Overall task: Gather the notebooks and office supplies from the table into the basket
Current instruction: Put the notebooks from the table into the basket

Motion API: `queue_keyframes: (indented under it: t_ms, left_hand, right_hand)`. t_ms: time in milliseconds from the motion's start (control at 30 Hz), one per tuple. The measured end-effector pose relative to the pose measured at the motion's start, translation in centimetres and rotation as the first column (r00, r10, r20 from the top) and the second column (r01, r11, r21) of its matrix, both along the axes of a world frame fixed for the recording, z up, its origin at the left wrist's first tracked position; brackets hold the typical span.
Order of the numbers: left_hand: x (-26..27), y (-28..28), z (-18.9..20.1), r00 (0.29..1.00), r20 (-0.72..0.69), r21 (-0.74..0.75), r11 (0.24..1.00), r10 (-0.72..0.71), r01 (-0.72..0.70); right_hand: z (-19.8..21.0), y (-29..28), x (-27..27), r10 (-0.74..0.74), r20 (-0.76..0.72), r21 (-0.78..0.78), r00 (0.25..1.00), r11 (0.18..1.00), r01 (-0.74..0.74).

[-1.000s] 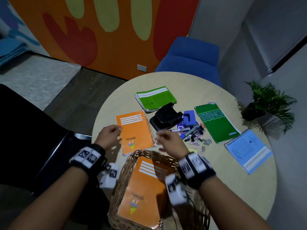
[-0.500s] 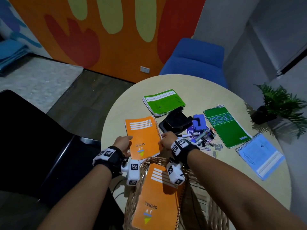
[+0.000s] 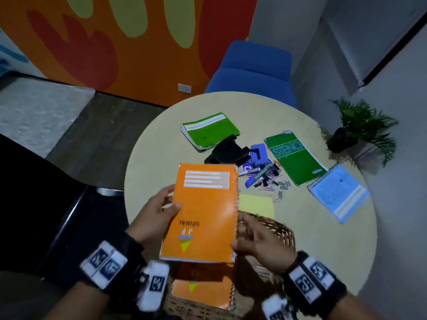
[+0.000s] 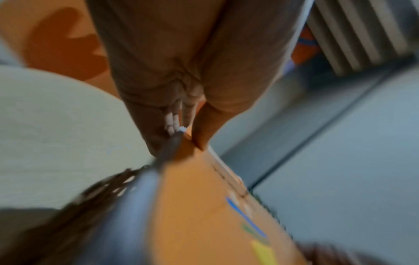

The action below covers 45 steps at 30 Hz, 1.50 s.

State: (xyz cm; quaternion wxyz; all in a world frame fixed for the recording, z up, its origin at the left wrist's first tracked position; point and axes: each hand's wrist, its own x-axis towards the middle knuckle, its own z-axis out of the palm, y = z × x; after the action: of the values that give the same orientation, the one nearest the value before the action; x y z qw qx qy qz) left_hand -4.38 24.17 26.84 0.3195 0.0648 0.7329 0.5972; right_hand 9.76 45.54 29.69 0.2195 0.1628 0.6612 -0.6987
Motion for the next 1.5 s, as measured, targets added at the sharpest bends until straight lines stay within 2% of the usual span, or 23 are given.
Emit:
queue_keyframes:
  t_ms: [100, 233, 400, 467, 533, 600, 633, 700, 733, 767, 800, 833, 867, 900, 933, 967, 1033, 1100, 1167, 1233, 1300, 1433, 1500]
  left_hand:
    - [3.4, -0.5, -2.1, 0.964, -0.183, -0.278, 0.95, -0.194, 0.139]
    - [5.5, -0.2, -4.0, 0.873, -0.197, -0.588, 0.767, -0.445, 0.258]
    - [6.0, 0.9, -4.6, 0.778, -0.27, -0.722, 0.654, -0.567, 0.226]
    - [6.6, 1.0, -5.1, 0.708, -0.235, -0.784, 0.561, -0.666, 0.266]
    - [6.8, 1.0, -5.6, 0.583, -0.24, -0.864, 0.444, -0.776, 0.236]
    - [6.9, 1.5, -5.6, 0.426, -0.274, -0.898, 0.387, -0.862, 0.207]
    - [7.0, 1.7, -6.0, 0.316, -0.222, -0.917, 0.307, -0.922, 0.253]
    - [6.9, 1.7, -7.2, 0.049, -0.024, -0.942, 0.039, -0.999, 0.332]
    - [6.6, 1.8, -7.1, -0.03, 0.069, -0.935, -0.075, -0.997, 0.346]
    - [6.4, 1.9, -7.0, -0.094, 0.148, -0.925, -0.172, -0.984, 0.34]
    - [6.4, 1.9, -6.7, -0.104, 0.205, -0.909, -0.228, -0.973, 0.349]
    - [6.2, 2.0, -7.1, -0.112, 0.203, -0.905, -0.23, -0.973, 0.358]
    - [6.1, 2.1, -6.9, -0.056, 0.183, -0.903, -0.19, -0.982, 0.386]
    - [5.7, 2.1, -6.8, 0.039, 0.106, -0.895, -0.078, -0.994, 0.44]
    - [5.0, 2.1, -6.3, 0.185, 0.015, -0.853, 0.084, -0.983, 0.514]
    - [3.9, 2.3, -5.4, 0.334, -0.062, -0.764, 0.26, -0.94, 0.59]
    - [0.4, 2.8, -3.5, 0.568, -0.088, -0.574, 0.508, -0.818, 0.642]
    - [-4.0, 3.9, -2.5, 0.763, -0.135, -0.419, 0.735, -0.632, 0.534]
    - [-8.5, 5.4, -2.8, 0.945, -0.102, -0.226, 0.932, -0.31, 0.282]
    - [-12.7, 7.4, -4.6, 0.999, 0.048, -0.104, 0.994, 0.021, -0.016]
    - [-16.2, 9.7, -7.0, 0.941, 0.238, -0.086, 0.971, 0.239, -0.225]
    - [-20.5, 14.0, -10.7, 0.829, 0.501, -0.085, 0.968, 0.247, -0.237]
    - [-22.3, 15.8, -12.7, 0.828, 0.506, -0.074, 0.968, 0.242, -0.238]
  right_hand:
    - [-4.1, -0.3, 3.8, 0.011, 0.086, 0.058, 0.996, 0.998, -0.016]
    - [-7.3, -0.4, 6.0, 0.038, 0.229, 0.102, 0.973, 0.993, -0.063]
    - [-9.4, -0.9, 5.3, 0.026, 0.296, 0.335, 0.955, 0.933, -0.13]
    - [-9.3, -1.0, 4.8, 0.095, 0.325, 0.437, 0.941, 0.867, -0.239]
    - [-8.7, -0.8, 4.3, 0.142, 0.301, 0.611, 0.943, 0.731, -0.305]
    - [-8.2, -0.7, 3.8, 0.123, 0.226, 0.749, 0.966, 0.613, -0.253]
    - [-7.9, -0.7, 3.6, 0.117, 0.173, 0.787, 0.978, 0.58, -0.209]
    - [-7.8, -0.9, 2.9, 0.188, 0.103, 0.831, 0.977, 0.523, -0.188]
    - [-7.9, -1.0, 2.6, 0.241, 0.113, 0.848, 0.964, 0.482, -0.22]
    - [-8.0, -1.1, 2.3, 0.281, 0.148, 0.862, 0.948, 0.434, -0.263]
    - [-8.1, -1.2, 2.0, 0.305, 0.205, 0.867, 0.93, 0.384, -0.317]
    - [-8.2, -1.2, 1.7, 0.318, 0.259, 0.865, 0.912, 0.344, -0.365]
    - [-8.0, -1.0, 1.4, 0.321, 0.297, 0.855, 0.899, 0.33, -0.401]
    - [-7.8, -0.8, 0.8, 0.327, 0.323, 0.841, 0.888, 0.332, -0.428]
    - [-7.4, -0.6, 0.1, 0.329, 0.327, 0.824, 0.886, 0.36, -0.438]
    - [-7.0, -0.2, -0.8, 0.318, 0.304, 0.805, 0.898, 0.418, -0.421]
    - [-5.9, 0.5, -3.1, 0.231, 0.211, 0.737, 0.95, 0.601, -0.31]
    - [-4.5, 1.2, -5.9, 0.055, 0.116, 0.615, 0.992, 0.78, -0.115]
    - [-2.8, 1.6, -8.9, -0.133, 0.075, 0.454, 0.988, 0.887, 0.085]
    - [-1.6, 1.7, -11.6, -0.289, 0.071, 0.272, 0.955, 0.926, 0.26]
    - [-1.0, 2.0, -13.6, -0.352, 0.05, 0.262, 0.935, 0.908, 0.328]
    - [-0.7, 2.5, -14.7, -0.381, 0.008, 0.32, 0.925, 0.877, 0.359]
    - [-0.8, 3.0, -14.5, -0.381, -0.018, 0.367, 0.924, 0.857, 0.361]
